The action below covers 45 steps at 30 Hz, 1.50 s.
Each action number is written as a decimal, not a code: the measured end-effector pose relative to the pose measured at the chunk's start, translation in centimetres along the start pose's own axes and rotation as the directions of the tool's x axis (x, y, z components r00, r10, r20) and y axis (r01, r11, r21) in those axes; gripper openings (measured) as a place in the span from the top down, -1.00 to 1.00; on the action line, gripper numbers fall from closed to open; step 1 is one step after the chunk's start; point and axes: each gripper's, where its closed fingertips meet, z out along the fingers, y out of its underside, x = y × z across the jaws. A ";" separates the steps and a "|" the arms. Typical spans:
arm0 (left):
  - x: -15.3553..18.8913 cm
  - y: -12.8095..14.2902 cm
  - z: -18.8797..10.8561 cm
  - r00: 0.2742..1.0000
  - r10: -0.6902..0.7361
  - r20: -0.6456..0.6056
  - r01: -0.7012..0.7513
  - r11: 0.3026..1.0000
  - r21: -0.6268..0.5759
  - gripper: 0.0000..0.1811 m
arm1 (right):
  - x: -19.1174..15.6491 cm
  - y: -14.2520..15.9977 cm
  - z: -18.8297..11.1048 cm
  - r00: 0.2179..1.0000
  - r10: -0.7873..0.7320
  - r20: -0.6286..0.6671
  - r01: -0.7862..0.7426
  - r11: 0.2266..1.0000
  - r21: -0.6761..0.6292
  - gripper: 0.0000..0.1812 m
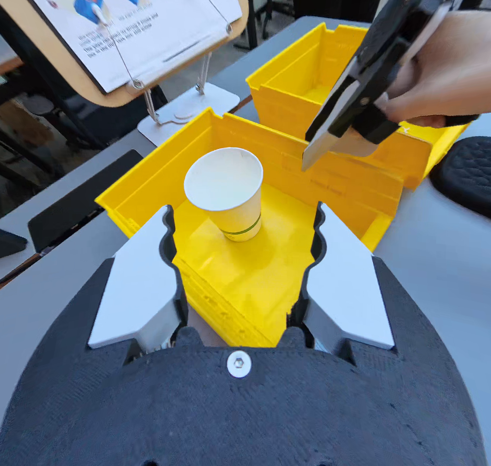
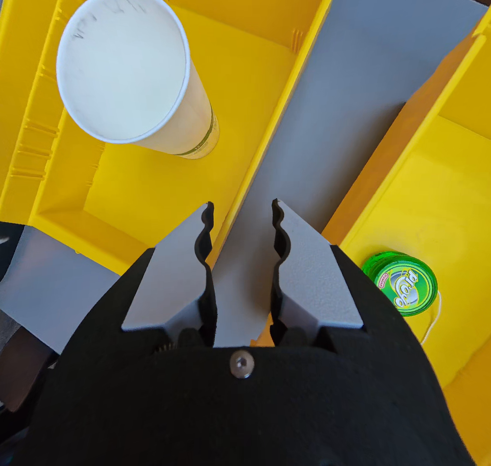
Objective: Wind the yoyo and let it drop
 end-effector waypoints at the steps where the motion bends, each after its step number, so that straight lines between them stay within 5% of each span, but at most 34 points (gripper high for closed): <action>1: -0.2 0.2 1.2 1.000 -0.006 -0.019 0.006 1.000 -0.029 -0.16 | 0.0 0.1 -0.1 1.000 -0.001 0.005 0.001 1.000 0.006 0.51; 10: -2.3 2.1 7.5 0.999 0.026 0.021 -0.021 0.973 -0.229 -0.31 | -0.5 0.5 -0.5 0.998 -0.033 0.052 0.031 0.999 0.038 0.51; 29: -2.0 2.6 8.8 0.994 0.107 0.027 -0.094 0.952 -0.290 -0.05 | -0.8 0.9 -0.2 0.995 -0.059 0.081 0.056 0.998 0.031 0.52; 38: -3.1 -0.3 6.7 0.995 0.079 0.055 -0.067 0.977 -0.203 -0.03 | -0.9 0.8 -0.4 0.994 -0.087 0.070 0.084 0.996 0.036 0.52; 45: -8.2 -5.2 0.3 0.994 -0.007 0.110 0.016 0.996 -0.082 -0.03 | -1.0 0.4 -0.9 0.990 -0.123 0.076 0.119 0.992 0.045 0.52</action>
